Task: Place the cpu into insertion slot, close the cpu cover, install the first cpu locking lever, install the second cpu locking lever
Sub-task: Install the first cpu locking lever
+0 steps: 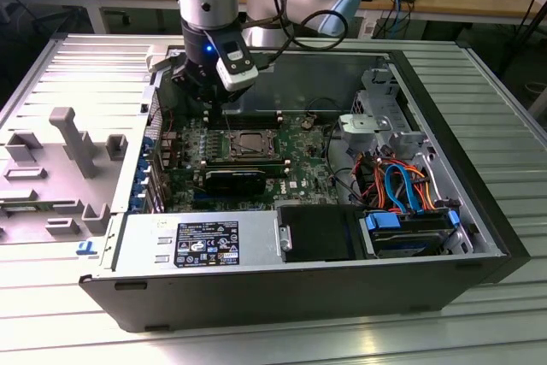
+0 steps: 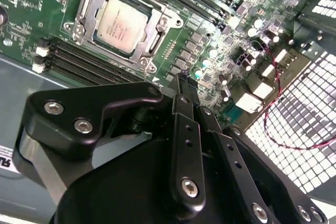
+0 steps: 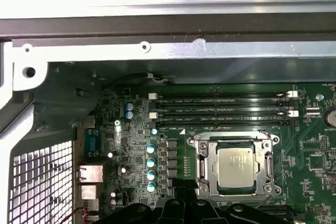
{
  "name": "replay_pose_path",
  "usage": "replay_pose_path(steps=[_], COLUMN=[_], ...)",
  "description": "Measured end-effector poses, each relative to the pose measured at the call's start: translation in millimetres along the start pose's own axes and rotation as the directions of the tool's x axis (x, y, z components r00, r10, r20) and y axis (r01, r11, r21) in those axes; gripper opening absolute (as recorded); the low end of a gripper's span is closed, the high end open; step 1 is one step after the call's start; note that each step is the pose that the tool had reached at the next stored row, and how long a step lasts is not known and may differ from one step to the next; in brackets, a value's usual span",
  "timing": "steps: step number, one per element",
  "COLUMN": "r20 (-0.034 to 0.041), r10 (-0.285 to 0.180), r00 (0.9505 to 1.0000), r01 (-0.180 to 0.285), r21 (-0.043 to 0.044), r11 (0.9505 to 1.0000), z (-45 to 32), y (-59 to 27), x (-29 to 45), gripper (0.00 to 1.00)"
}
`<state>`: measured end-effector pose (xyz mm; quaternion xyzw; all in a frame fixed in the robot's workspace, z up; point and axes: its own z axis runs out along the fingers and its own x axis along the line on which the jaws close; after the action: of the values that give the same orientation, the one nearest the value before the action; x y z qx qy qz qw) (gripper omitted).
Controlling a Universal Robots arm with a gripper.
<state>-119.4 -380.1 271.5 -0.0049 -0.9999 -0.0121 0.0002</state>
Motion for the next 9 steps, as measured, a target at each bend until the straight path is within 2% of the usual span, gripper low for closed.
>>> replay_pose_path(steps=[9], r20=[-0.0005], r10=[-0.017], r00=[0.9999], r01=[0.017], r21=[-0.0003], r11=[0.9999], z=[3.6], y=[7.2], x=[0.9], gripper=[0.11])
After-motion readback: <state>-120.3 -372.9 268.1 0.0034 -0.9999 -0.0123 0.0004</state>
